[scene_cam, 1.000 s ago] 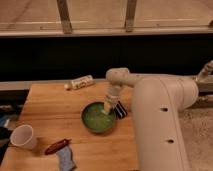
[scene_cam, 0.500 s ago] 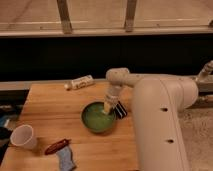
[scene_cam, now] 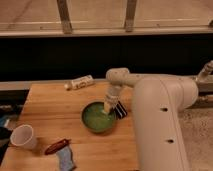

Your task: Drag the ceramic bowl in a circle

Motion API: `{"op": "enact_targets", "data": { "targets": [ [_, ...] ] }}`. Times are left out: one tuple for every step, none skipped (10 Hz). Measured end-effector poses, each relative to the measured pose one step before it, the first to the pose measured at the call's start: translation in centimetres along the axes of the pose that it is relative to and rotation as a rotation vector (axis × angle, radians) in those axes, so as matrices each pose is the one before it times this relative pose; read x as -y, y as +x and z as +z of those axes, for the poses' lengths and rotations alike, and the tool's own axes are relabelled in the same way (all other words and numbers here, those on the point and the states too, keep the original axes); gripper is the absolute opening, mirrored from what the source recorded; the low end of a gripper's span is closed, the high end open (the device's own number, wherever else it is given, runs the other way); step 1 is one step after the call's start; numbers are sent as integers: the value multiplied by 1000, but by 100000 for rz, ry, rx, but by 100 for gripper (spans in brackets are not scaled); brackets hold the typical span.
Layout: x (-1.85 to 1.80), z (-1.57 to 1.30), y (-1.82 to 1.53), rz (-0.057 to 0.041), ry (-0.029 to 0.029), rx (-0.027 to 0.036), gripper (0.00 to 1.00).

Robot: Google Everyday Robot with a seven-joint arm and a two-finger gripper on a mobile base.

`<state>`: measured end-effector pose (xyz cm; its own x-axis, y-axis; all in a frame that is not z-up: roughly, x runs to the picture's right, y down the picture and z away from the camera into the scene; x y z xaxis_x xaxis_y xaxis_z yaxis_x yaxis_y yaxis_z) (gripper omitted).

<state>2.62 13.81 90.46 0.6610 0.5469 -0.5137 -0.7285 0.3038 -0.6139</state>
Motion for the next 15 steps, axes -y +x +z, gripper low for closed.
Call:
{"op": "enact_targets", "data": {
  "targets": [
    [-4, 2, -1, -14, 1, -18, 0],
    [-6, 4, -2, -14, -8, -23, 0],
    [2, -14, -6, 10, -6, 10, 0],
    [-1, -1, 1, -2, -3, -6, 0],
    [0, 3, 1, 3, -5, -3, 0],
    [0, -6, -3, -3, 4, 13, 0],
    [-30, -87, -1, -18, 11, 13, 0],
    [-33, -521, -4, -180, 444, 173, 0],
    [-294, -1050, 54, -12, -87, -48, 0],
    [-370, -1147, 116, -25, -179, -279, 0],
    [-519, -1695, 60, 44, -141, -6, 0],
    [-489, -1728, 78, 107, -7, -4, 0],
    [-282, -1108, 50, 113, 4, 121, 0],
    [-53, -459, 68, 225, -24, 161, 0],
    [23, 64, 28, 20, 11, -112, 0]
  ]
}}
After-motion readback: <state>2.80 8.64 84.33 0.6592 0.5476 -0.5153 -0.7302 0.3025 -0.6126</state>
